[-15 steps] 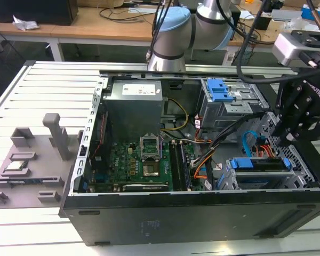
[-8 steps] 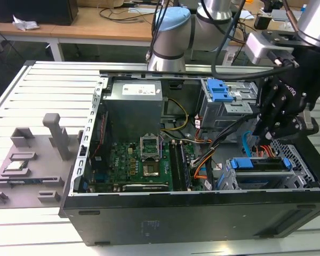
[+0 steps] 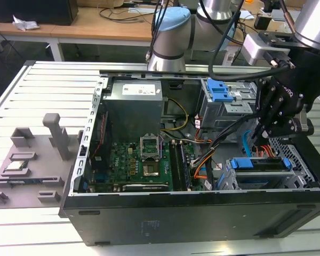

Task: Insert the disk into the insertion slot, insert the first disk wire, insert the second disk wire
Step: 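Insert the second disk wire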

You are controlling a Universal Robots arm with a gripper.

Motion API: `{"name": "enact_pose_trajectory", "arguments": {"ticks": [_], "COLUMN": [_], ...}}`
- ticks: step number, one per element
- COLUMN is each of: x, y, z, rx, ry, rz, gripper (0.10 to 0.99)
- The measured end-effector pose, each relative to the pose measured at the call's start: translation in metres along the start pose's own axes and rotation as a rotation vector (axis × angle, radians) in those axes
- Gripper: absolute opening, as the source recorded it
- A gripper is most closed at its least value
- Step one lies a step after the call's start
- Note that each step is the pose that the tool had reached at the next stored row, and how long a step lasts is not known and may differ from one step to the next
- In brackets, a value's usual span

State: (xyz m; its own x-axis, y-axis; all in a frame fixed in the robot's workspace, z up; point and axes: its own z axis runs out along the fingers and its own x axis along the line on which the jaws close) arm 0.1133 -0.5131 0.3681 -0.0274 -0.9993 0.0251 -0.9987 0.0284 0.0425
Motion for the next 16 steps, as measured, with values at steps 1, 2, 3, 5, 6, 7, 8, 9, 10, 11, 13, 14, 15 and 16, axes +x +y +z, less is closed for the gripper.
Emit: {"name": "enact_pose_trajectory", "arguments": {"ticks": [1, 2, 3, 5, 6, 7, 8, 9, 10, 11, 13, 14, 15, 16], "x": [0.0000, 0.0000, 0.0002, 0.0036, 0.0049, 0.0070, 0.0085, 0.0099, 0.0107, 0.0112, 0.0115, 0.0119, 0.0120, 0.0121], "y": [0.0000, 0.0000, 0.0000, -0.0001, -0.0001, -0.0002, -0.0002, -0.0003, -0.0004, -0.0008, -0.0014, -0.0018, -0.0025, -0.0031], "z": [0.0000, 0.0000, 0.0000, 0.0001, 0.0002, 0.0002, 0.0004, 0.0005, 0.0006, 0.0008, 0.0010, 0.0012, 0.0014, 0.0017], "rx": [0.000, 0.000, 0.000, 0.000, 0.000, 0.000, 0.000, 0.000, 0.000, 0.000, 0.000, 0.000, 0.000, 0.000], "ry": [0.0002, 0.0002, 0.0002, 0.0007, 0.0011, 0.0017, 0.0018, 0.0018, 0.0017, 0.0018, 0.0017, 0.0017, 0.0016, 0.0017], "rz": [0.000, 0.000, 0.000, 0.000, 0.000, 0.000, 0.000, 0.000, 0.000, 0.000, 0.000, 0.000, 0.000, 0.000], "gripper": [0.161, 0.161, 0.161, 0.161, 0.161, 0.161, 0.161, 0.161, 0.161, 0.161, 0.161, 0.161, 0.161, 0.161]}}
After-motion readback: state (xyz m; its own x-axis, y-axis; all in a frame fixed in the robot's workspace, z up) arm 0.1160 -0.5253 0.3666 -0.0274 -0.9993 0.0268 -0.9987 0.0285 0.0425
